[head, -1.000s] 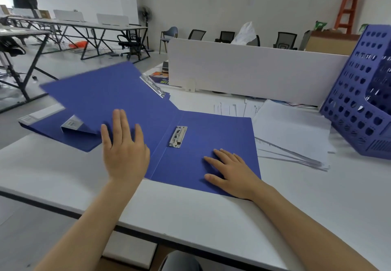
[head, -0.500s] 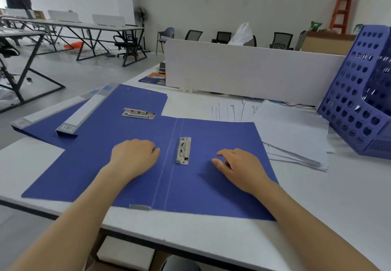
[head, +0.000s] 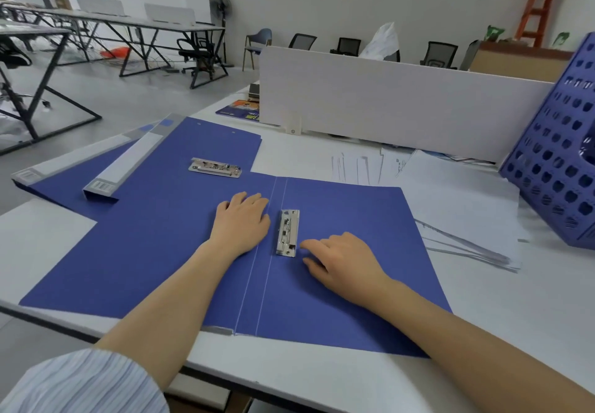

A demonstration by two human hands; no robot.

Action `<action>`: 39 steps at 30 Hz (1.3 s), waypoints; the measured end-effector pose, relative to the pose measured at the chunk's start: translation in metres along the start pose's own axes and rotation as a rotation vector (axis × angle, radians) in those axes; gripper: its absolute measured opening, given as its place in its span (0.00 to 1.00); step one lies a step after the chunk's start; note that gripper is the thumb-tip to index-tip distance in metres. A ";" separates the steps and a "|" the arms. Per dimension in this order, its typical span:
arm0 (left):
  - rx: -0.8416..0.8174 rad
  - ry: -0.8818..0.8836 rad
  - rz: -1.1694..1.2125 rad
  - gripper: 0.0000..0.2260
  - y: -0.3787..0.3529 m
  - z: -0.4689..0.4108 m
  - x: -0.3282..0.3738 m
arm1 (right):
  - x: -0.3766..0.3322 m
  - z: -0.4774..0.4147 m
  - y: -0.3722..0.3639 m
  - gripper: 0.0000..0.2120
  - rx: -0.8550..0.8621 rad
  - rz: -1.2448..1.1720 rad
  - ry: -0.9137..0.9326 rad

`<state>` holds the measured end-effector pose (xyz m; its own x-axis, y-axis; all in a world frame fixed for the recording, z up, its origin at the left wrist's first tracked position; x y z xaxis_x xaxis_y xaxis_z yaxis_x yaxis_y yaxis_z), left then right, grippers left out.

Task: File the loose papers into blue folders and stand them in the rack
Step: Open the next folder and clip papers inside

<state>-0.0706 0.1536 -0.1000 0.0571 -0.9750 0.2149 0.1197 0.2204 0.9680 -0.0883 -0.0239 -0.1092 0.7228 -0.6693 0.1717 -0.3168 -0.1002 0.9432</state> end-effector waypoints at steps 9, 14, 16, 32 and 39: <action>0.003 0.015 -0.015 0.18 0.000 -0.002 0.001 | -0.027 -0.016 0.001 0.16 0.056 -0.016 0.041; 0.003 0.015 0.001 0.18 0.000 -0.002 0.000 | -0.028 -0.018 0.001 0.16 0.054 0.032 0.068; 0.007 0.013 0.003 0.18 0.000 -0.002 -0.001 | -0.028 -0.018 0.003 0.16 0.048 0.031 0.075; -0.007 -0.010 0.013 0.19 -0.001 -0.001 -0.003 | -0.012 -0.016 0.017 0.19 0.178 0.114 0.043; -0.008 -0.023 0.018 0.18 -0.001 0.000 -0.004 | 0.008 -0.052 0.015 0.24 0.139 -0.080 -0.268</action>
<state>-0.0710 0.1576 -0.1020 0.0361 -0.9713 0.2352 0.1263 0.2379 0.9630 -0.0553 0.0070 -0.0787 0.5672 -0.8236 0.0002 -0.3598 -0.2476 0.8996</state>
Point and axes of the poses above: each hand's wrist, its own z-axis away from the middle knuckle, its own y-axis out of the back of the hand, x = y × z, the point moved 2 cm from there along -z, towards the middle knuckle, and after that the axes turned 14 degrees about -x, right-handed, at the moved point
